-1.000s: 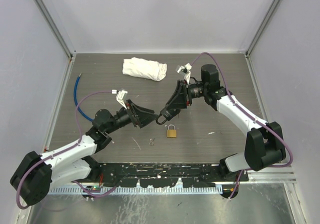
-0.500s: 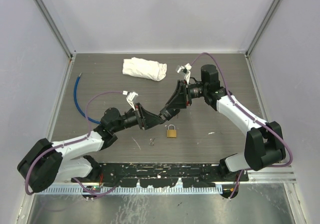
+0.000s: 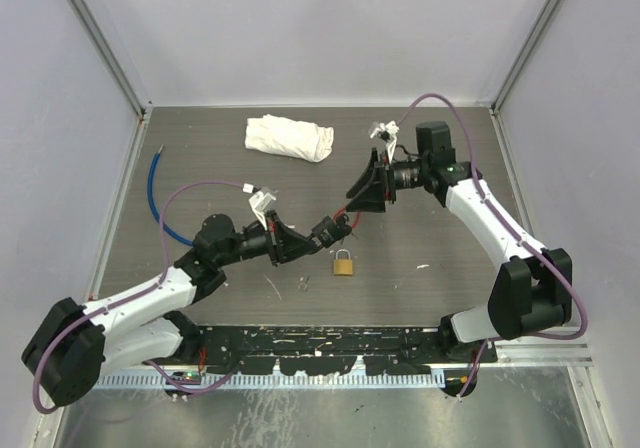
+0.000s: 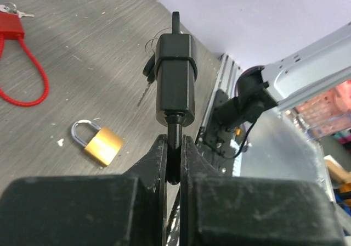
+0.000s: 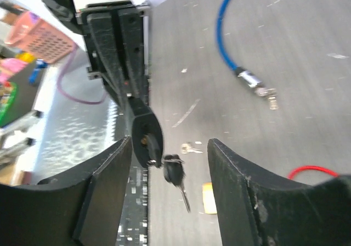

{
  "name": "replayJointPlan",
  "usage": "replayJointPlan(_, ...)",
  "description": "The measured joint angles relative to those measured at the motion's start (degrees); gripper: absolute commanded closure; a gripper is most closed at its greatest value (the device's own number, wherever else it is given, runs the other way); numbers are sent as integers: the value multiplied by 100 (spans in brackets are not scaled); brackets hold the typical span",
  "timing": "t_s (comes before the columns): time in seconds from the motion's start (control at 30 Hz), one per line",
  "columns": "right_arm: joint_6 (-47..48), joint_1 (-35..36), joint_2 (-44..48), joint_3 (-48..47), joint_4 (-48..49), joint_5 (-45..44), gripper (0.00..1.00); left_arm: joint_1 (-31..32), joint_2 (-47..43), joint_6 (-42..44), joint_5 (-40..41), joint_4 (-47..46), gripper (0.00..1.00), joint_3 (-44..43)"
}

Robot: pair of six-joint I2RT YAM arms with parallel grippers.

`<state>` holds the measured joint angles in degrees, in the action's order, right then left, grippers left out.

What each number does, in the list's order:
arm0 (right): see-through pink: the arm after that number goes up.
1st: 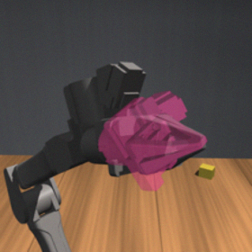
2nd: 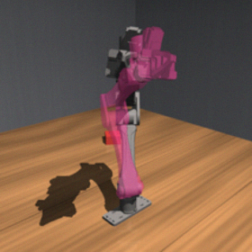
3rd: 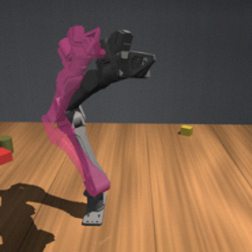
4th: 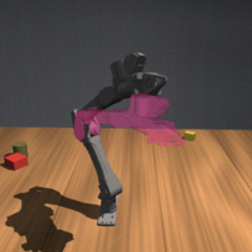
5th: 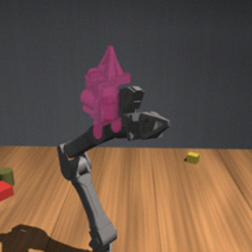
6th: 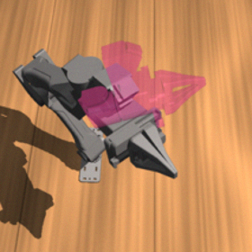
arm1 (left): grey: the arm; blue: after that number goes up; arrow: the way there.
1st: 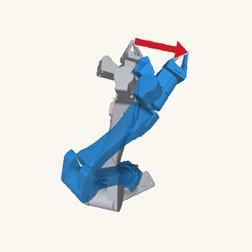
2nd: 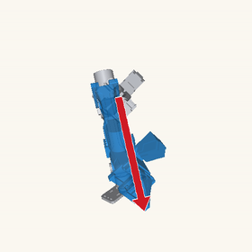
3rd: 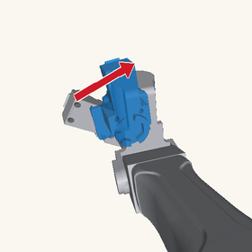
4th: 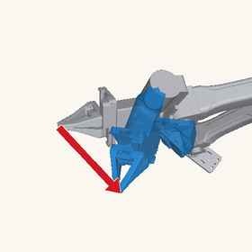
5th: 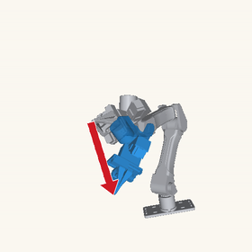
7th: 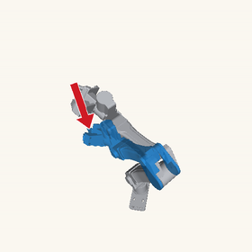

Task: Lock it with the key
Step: Remove the key from the lock.

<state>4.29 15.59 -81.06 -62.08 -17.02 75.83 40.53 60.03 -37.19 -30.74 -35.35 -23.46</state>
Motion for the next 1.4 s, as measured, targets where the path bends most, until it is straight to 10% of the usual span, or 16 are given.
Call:
replayJointPlan(0.4,3324,264,0,-625,-2498,-439,40,-70,-317,1152,-619,1209,100,-13)
replayJointPlan(0.8,3908,850,-155,-605,-2909,-1093,57,-76,-334,1279,-610,1338,100,-170)
replayJointPlan(0.97,3941,935,-262,-608,-3049,-1209,97,-98,-409,1298,-520,1401,100,-170)
replayJointPlan(1.4,4470,815,-446,-1335,-4100,-1123,99,-205,-1106,2280,-188,2551,100,-492)
